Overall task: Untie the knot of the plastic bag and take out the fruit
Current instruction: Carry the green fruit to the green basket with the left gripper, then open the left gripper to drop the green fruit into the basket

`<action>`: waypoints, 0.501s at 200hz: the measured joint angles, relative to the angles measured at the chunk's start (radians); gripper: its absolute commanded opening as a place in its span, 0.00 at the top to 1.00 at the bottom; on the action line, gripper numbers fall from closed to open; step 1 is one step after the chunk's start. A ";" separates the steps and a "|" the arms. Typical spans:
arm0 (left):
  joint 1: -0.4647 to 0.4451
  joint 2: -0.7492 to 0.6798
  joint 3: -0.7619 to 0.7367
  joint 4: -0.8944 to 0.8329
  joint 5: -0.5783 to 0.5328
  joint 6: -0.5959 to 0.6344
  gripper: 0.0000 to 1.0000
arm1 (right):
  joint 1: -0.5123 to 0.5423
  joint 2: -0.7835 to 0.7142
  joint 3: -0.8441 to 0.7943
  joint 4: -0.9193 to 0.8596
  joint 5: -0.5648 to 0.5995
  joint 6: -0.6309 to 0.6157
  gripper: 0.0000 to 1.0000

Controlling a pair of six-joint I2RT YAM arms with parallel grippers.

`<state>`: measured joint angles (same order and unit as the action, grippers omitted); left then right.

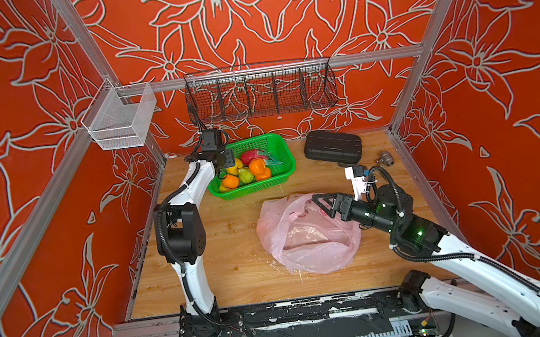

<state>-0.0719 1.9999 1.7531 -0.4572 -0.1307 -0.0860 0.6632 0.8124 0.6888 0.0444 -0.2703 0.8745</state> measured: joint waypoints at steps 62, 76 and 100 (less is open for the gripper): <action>0.025 0.119 0.048 -0.028 -0.026 0.034 0.48 | 0.000 0.000 0.000 -0.008 0.000 -0.003 0.03; 0.031 0.132 0.056 -0.031 -0.026 0.036 0.44 | 0.000 0.000 0.000 -0.011 0.000 -0.003 0.03; 0.035 0.146 0.067 -0.032 -0.026 0.041 0.34 | 0.000 -0.004 0.000 -0.013 0.000 -0.003 0.03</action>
<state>-0.0368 2.1456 1.8198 -0.4896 -0.1566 -0.0452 0.6632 0.8085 0.6891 0.0315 -0.2703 0.8719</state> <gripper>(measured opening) 0.633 0.971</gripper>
